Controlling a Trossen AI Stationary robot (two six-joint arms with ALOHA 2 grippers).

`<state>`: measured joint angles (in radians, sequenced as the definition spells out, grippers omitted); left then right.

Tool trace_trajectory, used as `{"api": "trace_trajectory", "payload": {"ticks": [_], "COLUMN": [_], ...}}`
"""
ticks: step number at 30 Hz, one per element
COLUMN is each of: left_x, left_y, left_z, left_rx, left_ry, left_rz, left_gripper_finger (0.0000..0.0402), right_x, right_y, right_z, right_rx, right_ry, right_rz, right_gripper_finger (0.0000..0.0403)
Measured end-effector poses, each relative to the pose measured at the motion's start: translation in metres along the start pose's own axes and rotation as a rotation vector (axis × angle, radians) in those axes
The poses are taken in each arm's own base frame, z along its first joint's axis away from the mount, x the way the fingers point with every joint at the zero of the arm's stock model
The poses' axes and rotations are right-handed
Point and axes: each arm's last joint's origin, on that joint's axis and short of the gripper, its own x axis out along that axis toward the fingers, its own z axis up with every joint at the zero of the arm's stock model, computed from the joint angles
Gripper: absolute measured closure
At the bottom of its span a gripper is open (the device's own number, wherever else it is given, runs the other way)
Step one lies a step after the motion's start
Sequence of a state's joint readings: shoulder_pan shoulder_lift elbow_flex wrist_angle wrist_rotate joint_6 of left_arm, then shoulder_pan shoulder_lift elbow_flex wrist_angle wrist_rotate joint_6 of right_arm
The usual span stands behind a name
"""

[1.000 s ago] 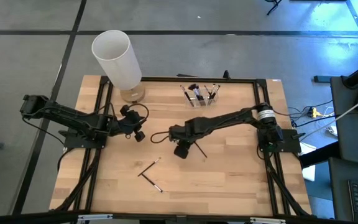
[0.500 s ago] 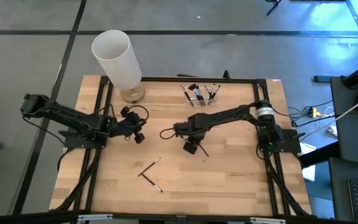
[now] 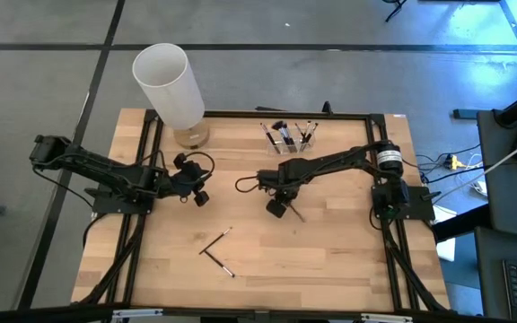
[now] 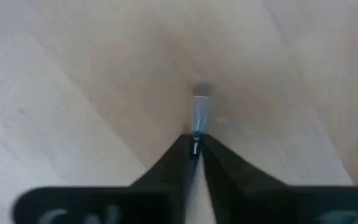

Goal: Put items in baskets/containers
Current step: Put the black eyeshadow brush into the transparent organizer

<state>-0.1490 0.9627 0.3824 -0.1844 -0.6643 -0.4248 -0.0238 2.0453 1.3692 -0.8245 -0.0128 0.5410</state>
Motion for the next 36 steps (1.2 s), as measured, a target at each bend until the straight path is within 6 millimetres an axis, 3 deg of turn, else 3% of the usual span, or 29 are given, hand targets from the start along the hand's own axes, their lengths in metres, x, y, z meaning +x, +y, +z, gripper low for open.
{"api": "trace_trajectory", "payload": {"ticks": [3,10,18,22,26,31,36], "left_x": [0.000,0.000,0.000,0.000,0.000,0.000,0.000], "left_y": [0.000,0.000,0.000,0.000,0.000,0.000,0.000], "left_z": [0.000,0.000,0.000,0.000,0.000,0.000,0.000], "left_rx": [0.000,0.000,0.000,0.000,0.000,0.000,0.000], "left_ry": [0.000,0.000,0.000,0.000,0.000,0.001,0.001], "left_rz": [-0.001,-0.001,0.000,0.000,-0.001,-0.001,-0.001], "left_gripper_finger": [0.0341,0.0341,0.0341,0.0341,0.0341,0.0341,0.0341], "right_x": [0.001,0.001,-0.013,-0.033,-0.070,-0.105,-0.149], "right_y": [0.000,0.000,0.001,0.007,0.005,-0.013,-0.044], "right_z": [0.000,0.000,0.003,0.012,0.023,0.036,0.054], "right_rx": [0.027,0.027,0.009,-0.016,-0.034,-0.021,0.023], "right_ry": [0.001,0.000,-0.035,-0.122,-0.272,-0.451,-0.693], "right_rz": [-0.003,-0.004,-0.012,0.014,0.017,-0.096,-0.180], "right_gripper_finger": [0.0389,0.0370,0.0396,0.0385,0.0391,0.0399,0.0392]}}
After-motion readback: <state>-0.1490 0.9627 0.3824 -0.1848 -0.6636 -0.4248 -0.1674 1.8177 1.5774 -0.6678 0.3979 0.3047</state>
